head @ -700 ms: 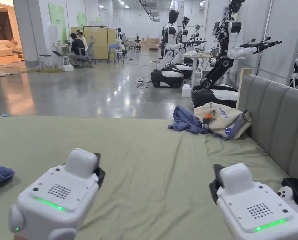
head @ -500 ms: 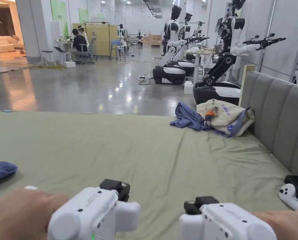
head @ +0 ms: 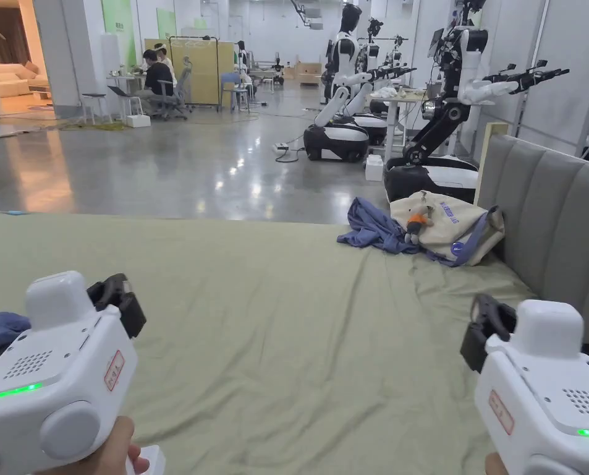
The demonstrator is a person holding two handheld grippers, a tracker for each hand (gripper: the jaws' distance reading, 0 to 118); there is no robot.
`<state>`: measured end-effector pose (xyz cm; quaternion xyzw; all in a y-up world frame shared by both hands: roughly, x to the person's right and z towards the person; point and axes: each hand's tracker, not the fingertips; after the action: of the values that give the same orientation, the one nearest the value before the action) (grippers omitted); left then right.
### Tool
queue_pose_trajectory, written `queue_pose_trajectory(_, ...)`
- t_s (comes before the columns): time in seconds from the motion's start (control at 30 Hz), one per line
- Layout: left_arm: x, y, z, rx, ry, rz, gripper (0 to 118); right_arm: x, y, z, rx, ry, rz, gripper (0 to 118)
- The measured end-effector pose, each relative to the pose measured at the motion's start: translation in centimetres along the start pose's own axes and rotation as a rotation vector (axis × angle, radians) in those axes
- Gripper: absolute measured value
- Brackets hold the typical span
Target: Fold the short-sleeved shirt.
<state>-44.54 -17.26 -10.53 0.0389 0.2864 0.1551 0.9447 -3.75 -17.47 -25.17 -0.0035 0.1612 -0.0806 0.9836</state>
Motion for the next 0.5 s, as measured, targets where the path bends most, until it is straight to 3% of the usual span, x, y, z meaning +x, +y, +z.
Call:
queue_pose_trajectory(0.07, -0.2, -0.7, -0.4, -0.044, -0.039, -0.11, 0, -0.2, -0.8, 0.3, 0.031, -0.059, 0.081, 2)
queue_pose_trajectory(0.13, 0.6, -1.5, -0.4, -0.093, -0.102, -0.173, 0, -0.2, -1.0, 0.0, -0.005, -0.021, 0.138, 2)
queue_pose_trajectory(0.23, 1.8, -2.2, -0.4, -0.102, -0.088, -0.299, 0, -0.5, -1.1, -0.1, -0.014, -0.02, 0.135, 2)
queue_pose_trajectory(0.5, 2.6, -1.9, 0.0, -0.087, -0.106, -0.307, 0, -0.6, -1.1, 0.0, -0.016, -0.01, 0.147, 2)
